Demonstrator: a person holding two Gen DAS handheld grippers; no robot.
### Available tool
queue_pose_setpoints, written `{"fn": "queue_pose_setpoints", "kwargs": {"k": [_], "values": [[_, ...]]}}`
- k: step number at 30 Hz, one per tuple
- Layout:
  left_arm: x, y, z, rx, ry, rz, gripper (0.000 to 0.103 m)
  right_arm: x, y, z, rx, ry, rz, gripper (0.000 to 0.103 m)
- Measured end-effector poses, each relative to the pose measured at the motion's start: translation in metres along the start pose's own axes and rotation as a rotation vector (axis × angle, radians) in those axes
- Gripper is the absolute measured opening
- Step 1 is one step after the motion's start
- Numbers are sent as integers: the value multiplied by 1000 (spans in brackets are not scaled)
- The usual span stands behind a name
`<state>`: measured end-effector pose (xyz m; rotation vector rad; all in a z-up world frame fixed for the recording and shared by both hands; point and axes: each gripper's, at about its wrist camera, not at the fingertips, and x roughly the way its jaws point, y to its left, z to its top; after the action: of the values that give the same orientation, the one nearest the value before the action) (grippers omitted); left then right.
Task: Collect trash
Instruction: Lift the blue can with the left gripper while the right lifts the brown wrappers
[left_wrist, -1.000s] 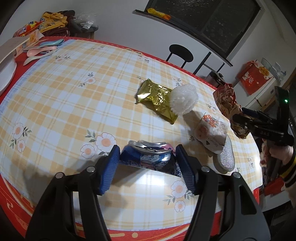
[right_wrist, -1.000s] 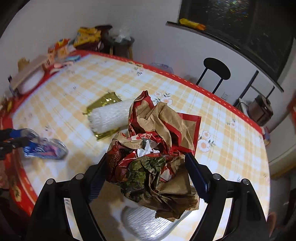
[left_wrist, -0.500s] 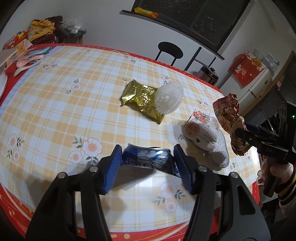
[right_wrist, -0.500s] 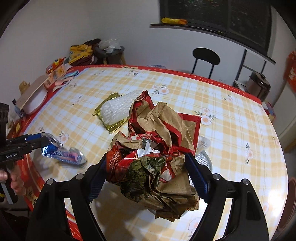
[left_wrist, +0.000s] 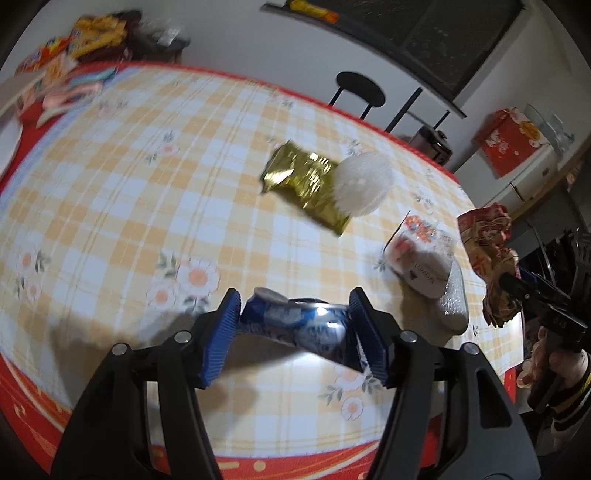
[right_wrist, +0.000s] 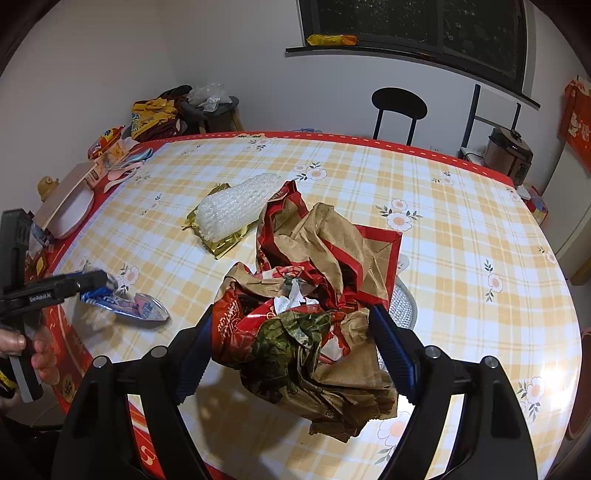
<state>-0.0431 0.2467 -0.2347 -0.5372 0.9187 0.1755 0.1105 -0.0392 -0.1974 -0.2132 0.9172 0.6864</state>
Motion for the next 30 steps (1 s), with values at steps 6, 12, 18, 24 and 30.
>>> {"fn": "queue_pose_setpoints", "kwargs": {"k": [6,12,18,24,30], "values": [[17,18,-18,-55,90,4,60,5,0,-2,5,16,10,80],[30,21,-34,-55,134,27,59,7,6,1,-15,18,24,80],[35,6,-37,38,162,92,60,6,8,1,-17,19,27,80],[47,-2,-42,106,216,172,60,3,2,-3,3,14,21,80],[48,-3,-44,124,230,186,61,-1,-4,-8,24,11,16,80]]}}
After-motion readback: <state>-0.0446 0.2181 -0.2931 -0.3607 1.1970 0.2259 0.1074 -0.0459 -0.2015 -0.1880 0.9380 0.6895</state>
